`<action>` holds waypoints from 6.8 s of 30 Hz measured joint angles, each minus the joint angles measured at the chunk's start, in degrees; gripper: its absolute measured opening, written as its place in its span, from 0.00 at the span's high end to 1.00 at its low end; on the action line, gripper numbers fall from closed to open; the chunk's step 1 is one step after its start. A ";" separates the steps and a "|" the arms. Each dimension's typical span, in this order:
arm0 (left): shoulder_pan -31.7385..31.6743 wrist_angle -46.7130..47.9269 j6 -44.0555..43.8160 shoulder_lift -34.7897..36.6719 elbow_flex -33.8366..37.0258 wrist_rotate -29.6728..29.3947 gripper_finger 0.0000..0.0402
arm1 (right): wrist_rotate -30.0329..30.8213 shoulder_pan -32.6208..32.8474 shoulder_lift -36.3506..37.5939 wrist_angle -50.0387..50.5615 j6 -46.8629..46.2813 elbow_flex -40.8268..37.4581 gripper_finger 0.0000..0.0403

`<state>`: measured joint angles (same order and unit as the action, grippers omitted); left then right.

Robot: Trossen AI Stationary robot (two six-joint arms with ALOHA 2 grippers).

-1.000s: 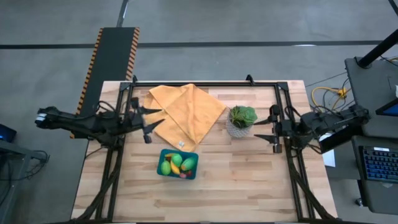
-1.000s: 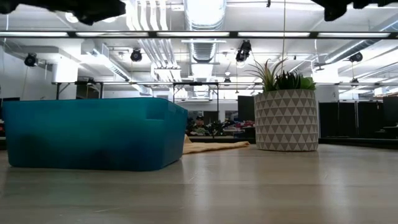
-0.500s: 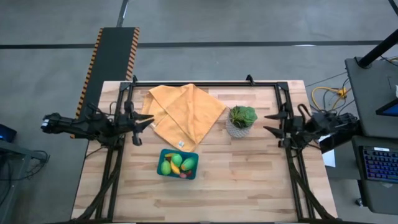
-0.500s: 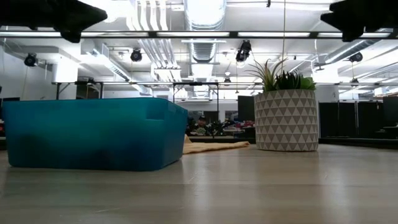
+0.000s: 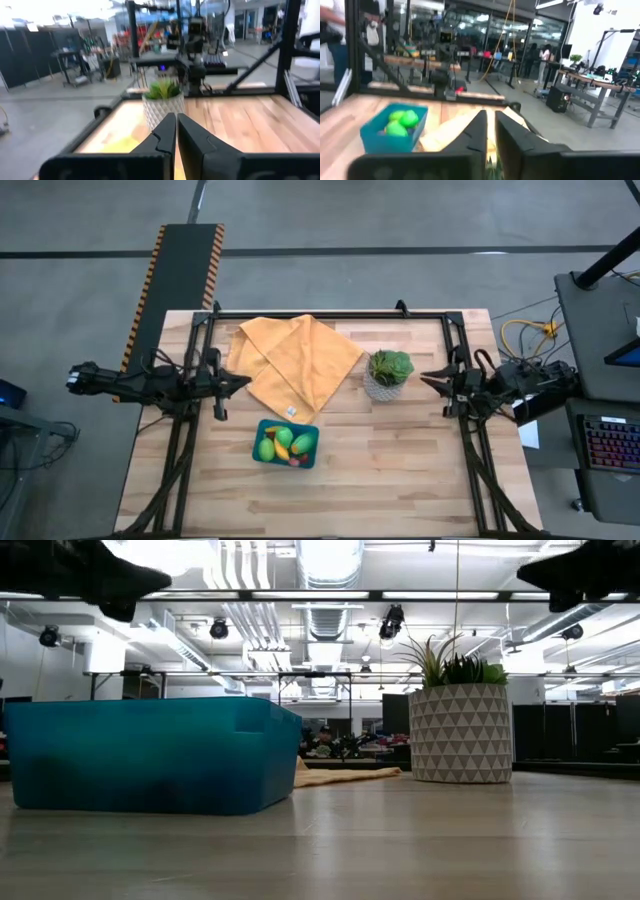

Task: Pick and placing Produce into tupperware
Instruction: Return to Home Position

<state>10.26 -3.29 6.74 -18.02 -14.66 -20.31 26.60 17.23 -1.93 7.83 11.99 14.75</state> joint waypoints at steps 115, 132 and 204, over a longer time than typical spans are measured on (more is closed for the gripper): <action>-9.88 3.34 -4.83 15.82 13.79 21.68 1.00 | -31.07 -18.88 1.77 -6.75 -21.01 -12.42 0.98; -9.88 3.32 -4.83 15.80 13.79 21.65 1.00 | -31.07 -18.88 1.76 -6.75 -21.44 -12.42 0.98; -9.85 3.29 -4.83 15.65 13.79 21.61 1.00 | -31.06 -18.88 1.75 -6.75 -21.44 -12.42 0.98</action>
<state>0.40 0.00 1.91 -2.37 -0.86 1.30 -4.46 -1.65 -0.19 1.08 -9.45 2.33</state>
